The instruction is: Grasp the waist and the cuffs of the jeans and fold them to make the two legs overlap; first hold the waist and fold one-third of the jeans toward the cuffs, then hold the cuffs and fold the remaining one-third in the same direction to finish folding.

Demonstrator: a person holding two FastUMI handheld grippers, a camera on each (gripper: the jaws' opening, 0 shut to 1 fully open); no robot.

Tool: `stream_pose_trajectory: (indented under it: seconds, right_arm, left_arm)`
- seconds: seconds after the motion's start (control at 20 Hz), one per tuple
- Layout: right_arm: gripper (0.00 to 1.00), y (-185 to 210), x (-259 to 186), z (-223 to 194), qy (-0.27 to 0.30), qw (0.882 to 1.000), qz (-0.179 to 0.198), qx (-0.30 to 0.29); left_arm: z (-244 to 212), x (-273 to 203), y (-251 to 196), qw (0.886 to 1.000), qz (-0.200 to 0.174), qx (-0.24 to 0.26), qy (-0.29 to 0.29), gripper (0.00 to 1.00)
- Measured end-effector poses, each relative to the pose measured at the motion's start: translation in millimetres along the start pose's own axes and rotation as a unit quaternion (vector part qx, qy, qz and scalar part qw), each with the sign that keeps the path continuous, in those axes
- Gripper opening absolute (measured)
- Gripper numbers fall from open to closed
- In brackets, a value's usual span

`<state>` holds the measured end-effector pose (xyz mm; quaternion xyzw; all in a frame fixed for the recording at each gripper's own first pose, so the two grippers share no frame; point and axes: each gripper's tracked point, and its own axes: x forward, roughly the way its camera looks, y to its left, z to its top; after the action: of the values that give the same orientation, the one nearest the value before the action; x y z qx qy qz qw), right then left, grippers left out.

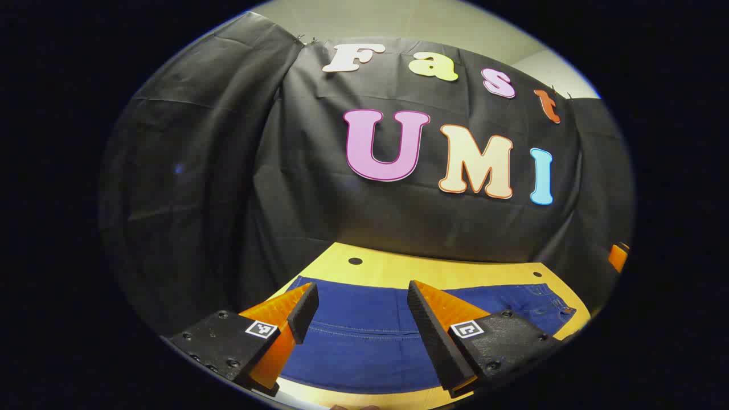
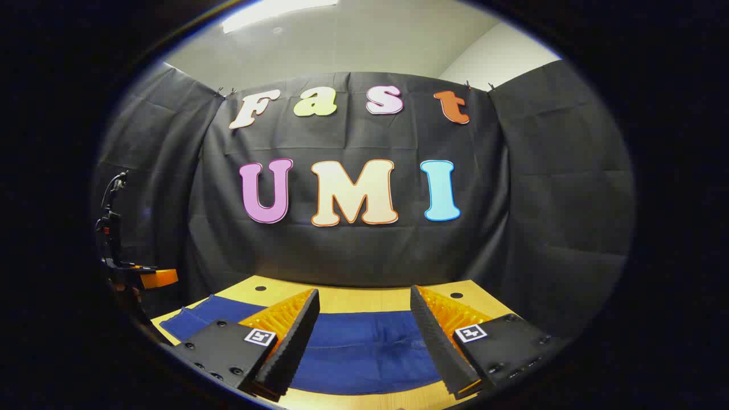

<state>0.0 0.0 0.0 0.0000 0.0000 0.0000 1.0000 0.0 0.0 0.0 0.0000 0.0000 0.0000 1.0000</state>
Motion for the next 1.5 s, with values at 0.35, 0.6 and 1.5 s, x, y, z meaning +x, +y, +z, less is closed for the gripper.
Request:
stream_pose_trajectory:
  seconds: [0.35, 0.6, 1.5]
  right_arm:
    - [0.96, 3, -13, -19, 0.026, 1.0, 0.001, 0.009]
    - [0.98, 4, -25, -32, 0.042, 0.999, 0.0, -0.003]
    - [0.96, 25, -41, -69, 0.095, 0.995, 0.037, -0.01]
  left_arm:
    - [-14, 1, 4, 0.999, -0.045, 0.027, 0.011, 0.94]
    - [-30, 2, 6, 0.996, -0.082, 0.009, 0.035, 0.94]
    - [-203, -53, 91, 0.829, -0.284, 0.309, 0.369, 0.95]
